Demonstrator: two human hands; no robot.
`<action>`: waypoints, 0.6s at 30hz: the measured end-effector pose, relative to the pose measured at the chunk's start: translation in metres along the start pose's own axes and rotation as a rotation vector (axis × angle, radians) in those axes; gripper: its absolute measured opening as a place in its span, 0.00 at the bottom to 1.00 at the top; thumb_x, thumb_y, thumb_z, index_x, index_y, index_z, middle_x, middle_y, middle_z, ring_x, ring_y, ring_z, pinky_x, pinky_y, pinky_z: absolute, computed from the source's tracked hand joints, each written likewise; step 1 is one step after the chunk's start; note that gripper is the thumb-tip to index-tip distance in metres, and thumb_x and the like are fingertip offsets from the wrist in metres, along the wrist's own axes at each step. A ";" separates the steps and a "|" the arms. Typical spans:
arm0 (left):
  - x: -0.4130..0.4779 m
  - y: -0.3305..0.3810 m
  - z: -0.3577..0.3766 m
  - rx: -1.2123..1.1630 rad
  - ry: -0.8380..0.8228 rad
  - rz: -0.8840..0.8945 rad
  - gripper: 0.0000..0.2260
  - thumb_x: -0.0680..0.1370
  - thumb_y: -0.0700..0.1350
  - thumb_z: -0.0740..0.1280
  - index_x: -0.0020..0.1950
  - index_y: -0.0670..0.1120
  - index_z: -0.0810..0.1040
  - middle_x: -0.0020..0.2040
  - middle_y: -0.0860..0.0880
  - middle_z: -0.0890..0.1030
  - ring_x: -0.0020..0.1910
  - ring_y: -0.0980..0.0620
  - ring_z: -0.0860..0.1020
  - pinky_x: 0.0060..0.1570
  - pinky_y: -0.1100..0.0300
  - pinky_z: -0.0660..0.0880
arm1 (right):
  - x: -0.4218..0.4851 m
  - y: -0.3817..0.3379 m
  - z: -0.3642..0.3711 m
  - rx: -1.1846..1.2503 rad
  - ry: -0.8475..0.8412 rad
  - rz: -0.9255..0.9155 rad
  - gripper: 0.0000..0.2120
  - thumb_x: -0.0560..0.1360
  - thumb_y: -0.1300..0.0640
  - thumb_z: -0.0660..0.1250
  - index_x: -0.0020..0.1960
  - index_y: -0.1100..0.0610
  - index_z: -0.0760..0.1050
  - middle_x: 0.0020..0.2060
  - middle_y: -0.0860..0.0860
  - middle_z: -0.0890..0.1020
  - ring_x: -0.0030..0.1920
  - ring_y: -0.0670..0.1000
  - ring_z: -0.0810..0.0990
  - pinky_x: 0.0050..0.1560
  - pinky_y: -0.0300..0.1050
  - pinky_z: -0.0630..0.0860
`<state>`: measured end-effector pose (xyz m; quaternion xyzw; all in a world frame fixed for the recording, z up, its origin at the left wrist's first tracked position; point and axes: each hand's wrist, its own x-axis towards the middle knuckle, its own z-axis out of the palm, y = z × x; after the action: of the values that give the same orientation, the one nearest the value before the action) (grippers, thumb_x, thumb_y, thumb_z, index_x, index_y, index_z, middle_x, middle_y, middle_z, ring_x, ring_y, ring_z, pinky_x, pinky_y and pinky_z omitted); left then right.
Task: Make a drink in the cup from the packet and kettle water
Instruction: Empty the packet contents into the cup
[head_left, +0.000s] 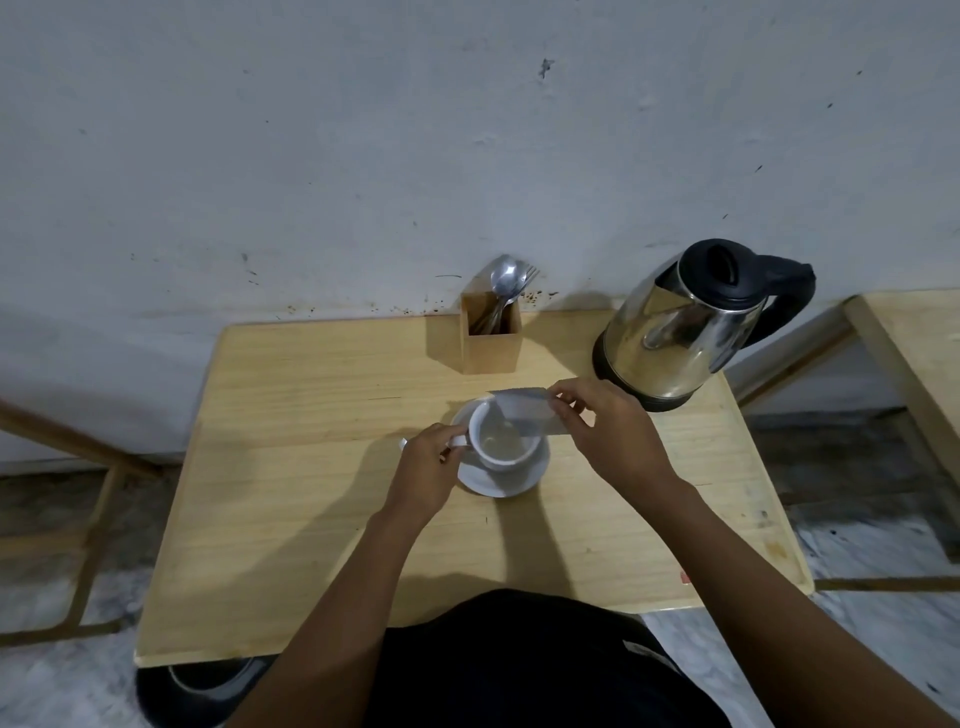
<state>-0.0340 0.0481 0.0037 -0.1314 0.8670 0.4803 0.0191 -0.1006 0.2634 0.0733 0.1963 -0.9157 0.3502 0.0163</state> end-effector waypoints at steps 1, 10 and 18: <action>0.000 -0.001 0.000 -0.002 -0.001 0.010 0.13 0.77 0.34 0.63 0.58 0.44 0.81 0.47 0.50 0.79 0.42 0.60 0.75 0.44 0.67 0.70 | 0.002 0.000 0.000 0.005 -0.001 -0.006 0.07 0.76 0.57 0.69 0.54 0.50 0.80 0.42 0.42 0.81 0.41 0.43 0.76 0.43 0.46 0.77; 0.002 -0.004 -0.001 -0.011 -0.009 0.017 0.14 0.77 0.34 0.64 0.59 0.45 0.81 0.46 0.52 0.79 0.44 0.64 0.75 0.43 0.72 0.71 | 0.010 0.001 0.000 -0.064 0.014 -0.154 0.05 0.75 0.59 0.72 0.51 0.55 0.83 0.42 0.46 0.83 0.43 0.43 0.75 0.43 0.45 0.76; 0.003 -0.004 0.000 -0.008 -0.006 0.021 0.14 0.76 0.34 0.64 0.59 0.44 0.81 0.48 0.50 0.79 0.44 0.57 0.75 0.46 0.66 0.71 | 0.014 -0.003 -0.001 -0.010 -0.044 -0.062 0.09 0.76 0.55 0.70 0.55 0.50 0.78 0.38 0.38 0.77 0.44 0.43 0.75 0.43 0.43 0.74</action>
<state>-0.0357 0.0452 0.0000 -0.1211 0.8664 0.4842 0.0162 -0.1126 0.2571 0.0786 0.2320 -0.9112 0.3403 0.0077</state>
